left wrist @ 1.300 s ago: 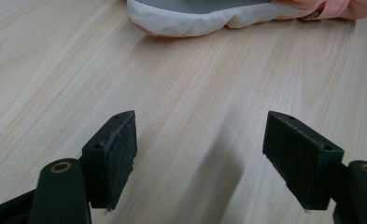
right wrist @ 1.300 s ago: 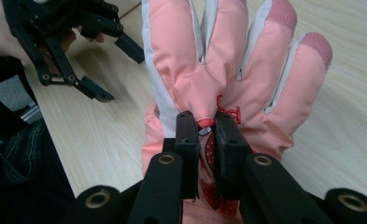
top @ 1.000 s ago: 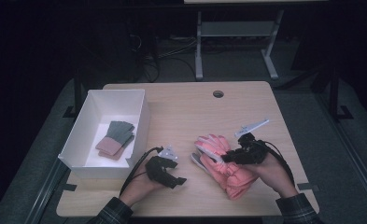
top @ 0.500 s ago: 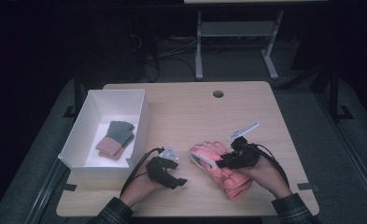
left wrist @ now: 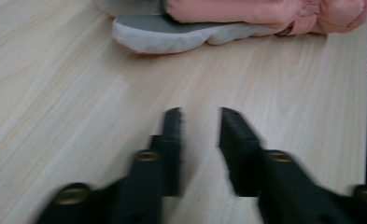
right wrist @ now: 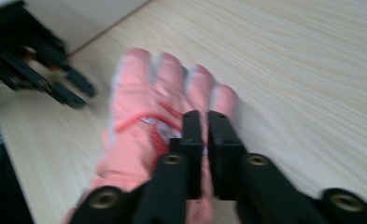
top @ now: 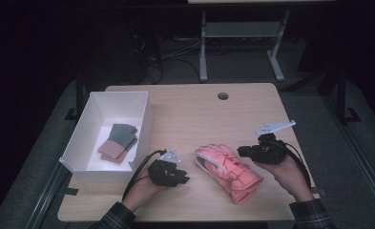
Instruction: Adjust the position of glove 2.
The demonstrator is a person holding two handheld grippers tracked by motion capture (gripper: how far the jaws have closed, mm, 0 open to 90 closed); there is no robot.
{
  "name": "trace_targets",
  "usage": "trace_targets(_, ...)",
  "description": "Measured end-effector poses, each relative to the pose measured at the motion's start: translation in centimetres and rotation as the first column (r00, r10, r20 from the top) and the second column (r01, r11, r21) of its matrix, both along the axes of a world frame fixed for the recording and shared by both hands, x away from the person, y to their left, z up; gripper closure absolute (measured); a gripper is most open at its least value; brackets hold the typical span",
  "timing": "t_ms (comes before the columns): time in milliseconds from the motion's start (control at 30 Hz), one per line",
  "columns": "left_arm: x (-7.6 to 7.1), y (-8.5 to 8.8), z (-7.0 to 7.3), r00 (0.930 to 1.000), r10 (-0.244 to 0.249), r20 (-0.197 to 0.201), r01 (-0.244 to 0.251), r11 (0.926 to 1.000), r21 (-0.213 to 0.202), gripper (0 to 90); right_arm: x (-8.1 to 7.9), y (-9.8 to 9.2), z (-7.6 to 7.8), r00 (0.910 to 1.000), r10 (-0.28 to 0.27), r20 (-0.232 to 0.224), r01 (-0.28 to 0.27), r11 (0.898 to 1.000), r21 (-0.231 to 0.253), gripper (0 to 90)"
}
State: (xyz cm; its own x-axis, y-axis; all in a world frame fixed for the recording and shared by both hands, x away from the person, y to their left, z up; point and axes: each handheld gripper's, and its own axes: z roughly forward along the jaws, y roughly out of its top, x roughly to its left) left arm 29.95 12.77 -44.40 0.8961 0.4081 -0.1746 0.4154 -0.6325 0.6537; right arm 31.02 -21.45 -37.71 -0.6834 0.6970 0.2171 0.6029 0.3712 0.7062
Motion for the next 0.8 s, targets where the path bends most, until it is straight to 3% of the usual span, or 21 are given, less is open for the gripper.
trace_targets(67, 0.0, -0.2, 0.2, 0.9998, -0.015, -0.016, 0.015, 0.9999, -0.005, 89.5, 0.0, -0.6, -0.4, 1.0, -0.005, -0.007, 0.005, 1.0, -0.012, 90.0)
trace_targets(200, -0.2, -1.2, 0.4, 0.999, -0.041, -0.018, 0.041, 0.9991, -0.016, 89.7, -0.1, -2.0, -2.0, 0.9997, -0.014, -0.02, 0.013, 0.999, -0.051, 90.0)
trace_targets(300, -0.3, -2.4, 0.3, 0.9969, -0.064, -0.046, 0.062, 0.997, -0.047, 89.6, -0.5, -2.9, -3.0, 0.9998, -0.008, -0.016, 0.007, 0.997, -0.072, 90.0)
trace_targets(500, -0.3, -5.6, -0.1, 0.9926, -0.116, -0.036, 0.115, 0.9933, -0.011, 89.6, -1.4, -4.4, -4.8, 0.9987, 0.009, -0.05, -0.013, 0.997, -0.076, 90.0)
trace_targets(600, 0.4, -6.6, -0.4, 0.9927, -0.114, -0.04, 0.114, 0.9934, 0.004, 89.6, -1.6, -4.8, -5.8, 0.9968, 0.017, -0.078, -0.022, 0.998, -0.061, 90.0)
trace_targets(733, 1.2, -7.4, -0.8, 0.9933, -0.11, -0.035, 0.111, 0.9935, 0.026, 89.6, -2.0, -4.3, -6.6, 0.9934, 0.041, -0.107, -0.05, 0.995, -0.088, 90.0)
trace_targets(800, 1.5, -7.7, -0.8, 0.9944, -0.102, -0.03, 0.102, 0.9946, 0.016, 89.6, -2.0, -4.0, -6.8, 0.9921, 0.054, -0.113, -0.064, 0.994, -0.086, 90.0)
